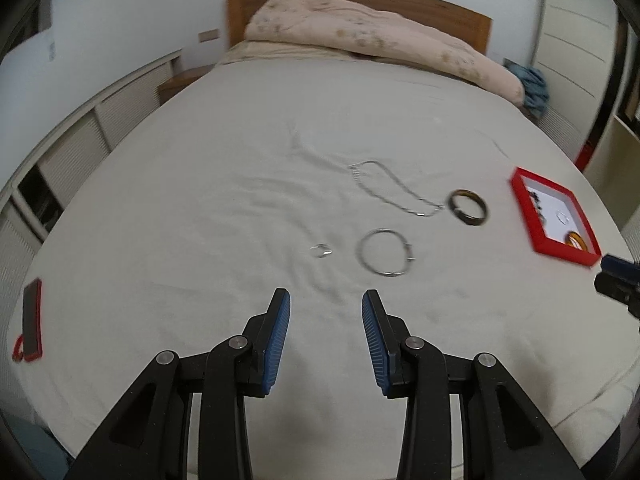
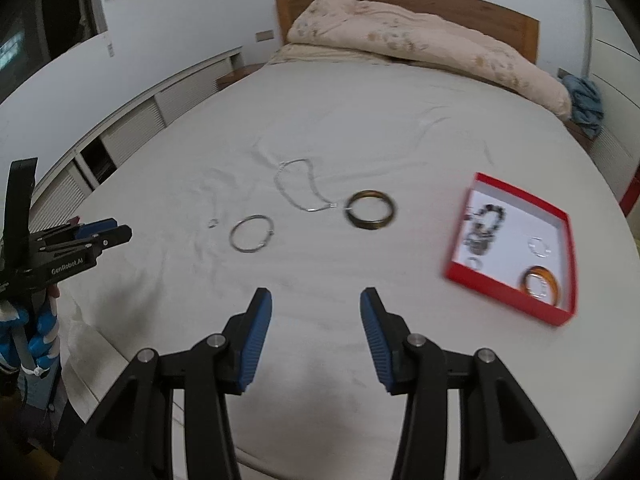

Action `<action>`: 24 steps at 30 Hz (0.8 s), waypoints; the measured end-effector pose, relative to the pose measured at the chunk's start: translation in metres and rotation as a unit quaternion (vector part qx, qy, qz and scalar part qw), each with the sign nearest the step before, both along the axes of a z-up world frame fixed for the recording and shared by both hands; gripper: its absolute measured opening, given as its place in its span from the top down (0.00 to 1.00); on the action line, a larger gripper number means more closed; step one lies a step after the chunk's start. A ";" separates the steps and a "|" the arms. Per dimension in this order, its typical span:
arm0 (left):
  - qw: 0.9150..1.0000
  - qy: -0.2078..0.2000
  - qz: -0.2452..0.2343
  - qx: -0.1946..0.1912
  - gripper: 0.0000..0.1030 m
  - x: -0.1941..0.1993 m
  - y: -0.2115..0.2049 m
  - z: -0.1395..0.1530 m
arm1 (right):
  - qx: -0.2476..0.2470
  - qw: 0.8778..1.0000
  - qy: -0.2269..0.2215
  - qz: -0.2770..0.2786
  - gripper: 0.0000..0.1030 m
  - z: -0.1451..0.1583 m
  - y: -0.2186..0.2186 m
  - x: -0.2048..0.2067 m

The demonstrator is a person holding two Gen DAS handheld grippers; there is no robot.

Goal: Organize jewelry
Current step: 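Withdraw both tools from the box toward the remaining jewelry, then grasp a small silver ring with the left tool while the right tool grasps the silver bangle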

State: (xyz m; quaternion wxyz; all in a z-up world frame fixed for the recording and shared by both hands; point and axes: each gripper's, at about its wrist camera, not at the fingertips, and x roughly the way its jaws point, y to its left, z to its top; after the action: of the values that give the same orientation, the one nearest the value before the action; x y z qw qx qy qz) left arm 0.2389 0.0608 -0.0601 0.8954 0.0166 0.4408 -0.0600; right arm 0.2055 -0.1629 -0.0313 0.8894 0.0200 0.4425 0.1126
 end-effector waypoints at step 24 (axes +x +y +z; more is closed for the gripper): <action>0.997 0.064 -0.031 -0.020 0.65 0.124 0.000 -0.112 | 0.029 0.994 0.094 0.056 0.78 -0.135 0.106 0.159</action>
State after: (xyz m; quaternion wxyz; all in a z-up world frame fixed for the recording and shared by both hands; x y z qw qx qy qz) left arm 0.3626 0.0611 -0.1719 0.8631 0.0080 0.4954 -0.0973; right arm 0.3645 -0.0569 -0.1667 0.8355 0.0317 0.5208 0.1724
